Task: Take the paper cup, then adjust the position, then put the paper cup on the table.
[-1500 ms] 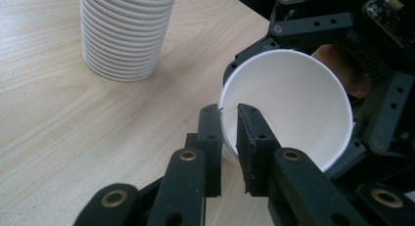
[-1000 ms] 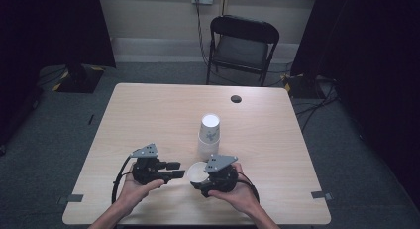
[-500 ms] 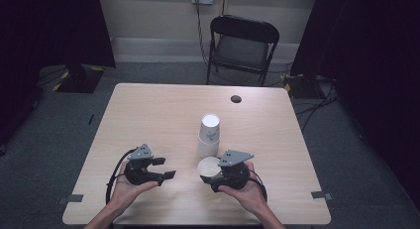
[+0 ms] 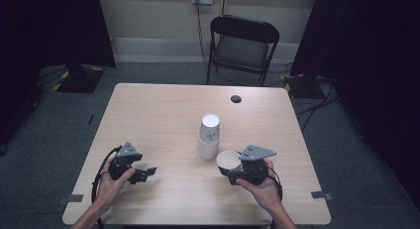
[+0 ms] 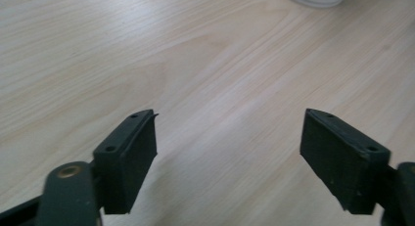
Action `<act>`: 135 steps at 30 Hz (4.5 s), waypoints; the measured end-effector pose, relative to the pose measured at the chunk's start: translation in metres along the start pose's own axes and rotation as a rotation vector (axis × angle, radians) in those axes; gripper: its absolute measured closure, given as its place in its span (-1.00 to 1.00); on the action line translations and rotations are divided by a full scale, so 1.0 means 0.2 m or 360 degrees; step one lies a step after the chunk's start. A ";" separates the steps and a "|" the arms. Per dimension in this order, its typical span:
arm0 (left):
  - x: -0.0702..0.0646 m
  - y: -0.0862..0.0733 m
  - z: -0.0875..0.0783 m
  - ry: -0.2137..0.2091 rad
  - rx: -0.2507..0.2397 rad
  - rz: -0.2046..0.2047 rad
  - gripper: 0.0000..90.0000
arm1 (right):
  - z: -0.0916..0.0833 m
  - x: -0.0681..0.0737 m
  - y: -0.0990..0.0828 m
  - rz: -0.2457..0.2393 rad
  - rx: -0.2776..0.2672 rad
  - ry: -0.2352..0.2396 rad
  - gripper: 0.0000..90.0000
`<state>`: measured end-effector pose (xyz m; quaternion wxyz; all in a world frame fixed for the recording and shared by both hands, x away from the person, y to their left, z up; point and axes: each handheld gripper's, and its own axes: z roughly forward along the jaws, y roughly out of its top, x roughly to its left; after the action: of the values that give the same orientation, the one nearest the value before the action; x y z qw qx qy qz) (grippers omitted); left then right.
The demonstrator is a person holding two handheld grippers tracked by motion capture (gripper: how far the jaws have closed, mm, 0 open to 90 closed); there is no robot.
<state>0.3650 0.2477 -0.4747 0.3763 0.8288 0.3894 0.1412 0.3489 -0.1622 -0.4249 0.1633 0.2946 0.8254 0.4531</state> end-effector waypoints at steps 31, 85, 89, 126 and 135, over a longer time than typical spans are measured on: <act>0.01 -0.10 0.08 0.0104 -0.0007 0.0029 -0.68 | 0.06 -0.41 0.05 0.0184 -0.0095 -0.0338 -0.34; 0.02 -0.07 0.12 0.0018 0.0052 0.0102 -1.00 | 0.30 -0.62 -0.15 0.0405 0.0006 -0.0409 -0.65; 0.02 -0.07 0.12 0.0017 0.0052 0.0102 -1.00 | 0.26 -0.62 -0.14 0.0434 -0.0013 -0.0377 -0.68; 0.01 -0.07 0.12 0.0103 0.0051 0.0036 -1.00 | -0.05 -0.33 -0.31 0.0435 0.0194 -0.0326 -0.64; 0.00 -0.07 0.12 0.0124 0.0047 0.0009 -1.00 | -0.01 -0.19 -0.37 0.0363 0.0291 -0.0290 -0.65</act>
<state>0.3695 0.2413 -0.5019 0.3483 0.8291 0.4034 0.1688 0.3517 -0.2186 -0.4860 0.1576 0.4398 0.8061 0.3633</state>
